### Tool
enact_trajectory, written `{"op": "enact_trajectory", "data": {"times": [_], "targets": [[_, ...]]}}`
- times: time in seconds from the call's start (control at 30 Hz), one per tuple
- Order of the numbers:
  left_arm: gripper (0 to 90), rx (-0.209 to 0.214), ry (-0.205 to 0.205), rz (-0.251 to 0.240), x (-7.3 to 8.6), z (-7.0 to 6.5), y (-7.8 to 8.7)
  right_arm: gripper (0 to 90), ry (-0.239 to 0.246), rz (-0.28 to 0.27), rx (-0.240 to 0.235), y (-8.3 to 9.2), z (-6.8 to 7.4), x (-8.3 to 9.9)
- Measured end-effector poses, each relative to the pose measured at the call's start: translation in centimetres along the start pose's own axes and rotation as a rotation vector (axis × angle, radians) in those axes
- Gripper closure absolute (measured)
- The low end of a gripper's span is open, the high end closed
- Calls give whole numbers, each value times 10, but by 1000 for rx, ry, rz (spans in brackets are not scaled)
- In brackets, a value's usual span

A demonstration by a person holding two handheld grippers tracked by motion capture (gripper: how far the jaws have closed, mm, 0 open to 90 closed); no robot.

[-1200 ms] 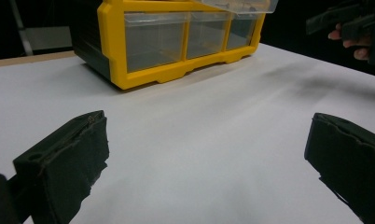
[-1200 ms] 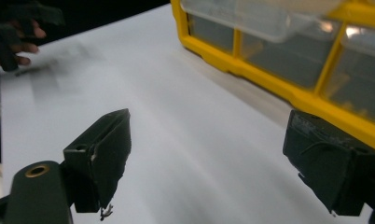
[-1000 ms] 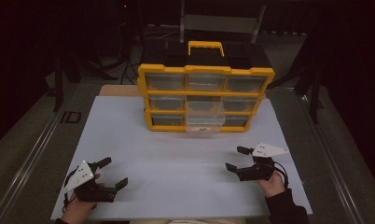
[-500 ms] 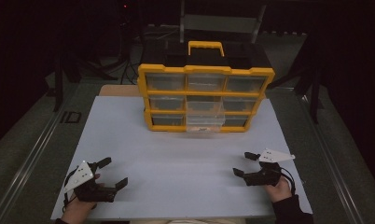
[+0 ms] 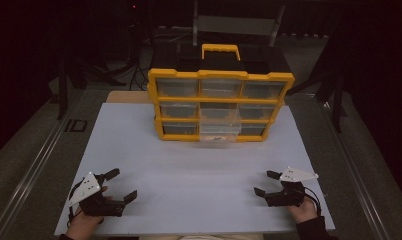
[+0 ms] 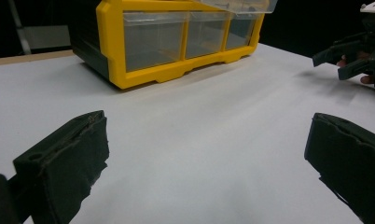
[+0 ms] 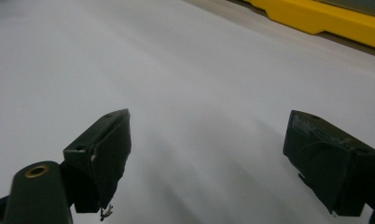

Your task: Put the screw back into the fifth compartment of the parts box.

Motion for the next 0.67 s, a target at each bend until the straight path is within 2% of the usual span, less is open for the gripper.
{"op": "enact_trajectory", "data": {"times": [0.67], "targets": [[6,5,-5,5,1,0,-1,151,-13,-2,21,0,-4,2]]}}
Point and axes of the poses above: each handheld gripper's, and its own axes: y roughly backward along the jaws, x roughly out of its underside, z roughly to its left, the point moved 7 cm from there along -y, roughly forward along the jaws, and after that the axes turned 7 degrees about -y, right-handed, at the moved point
